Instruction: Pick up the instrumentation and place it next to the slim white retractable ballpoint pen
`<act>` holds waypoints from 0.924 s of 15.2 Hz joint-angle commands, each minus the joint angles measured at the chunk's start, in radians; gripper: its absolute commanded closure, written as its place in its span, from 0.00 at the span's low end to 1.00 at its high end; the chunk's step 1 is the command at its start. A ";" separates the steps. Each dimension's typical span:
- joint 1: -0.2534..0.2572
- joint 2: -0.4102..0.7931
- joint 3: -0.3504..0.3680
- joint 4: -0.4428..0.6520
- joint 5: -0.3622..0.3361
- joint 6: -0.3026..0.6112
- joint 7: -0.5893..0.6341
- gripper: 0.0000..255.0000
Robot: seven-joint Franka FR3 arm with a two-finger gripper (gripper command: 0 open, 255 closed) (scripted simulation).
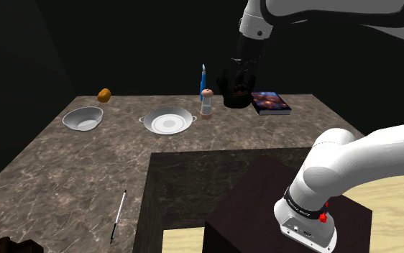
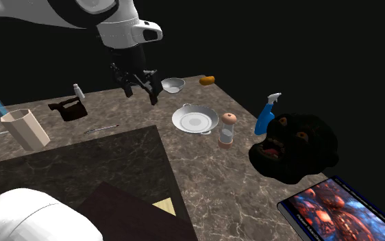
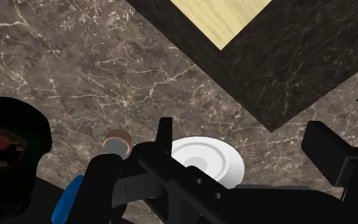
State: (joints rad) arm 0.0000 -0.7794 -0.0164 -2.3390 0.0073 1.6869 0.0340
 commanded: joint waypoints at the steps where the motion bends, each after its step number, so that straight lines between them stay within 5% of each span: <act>1: 0.000 0.000 0.000 0.000 0.000 0.000 0.000 0.00; 14: -0.032 0.445 -0.131 0.174 -0.038 0.241 -0.156 0.00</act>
State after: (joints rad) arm -0.0308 -0.3684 -0.1394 -2.1795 -0.0315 1.9106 -0.1108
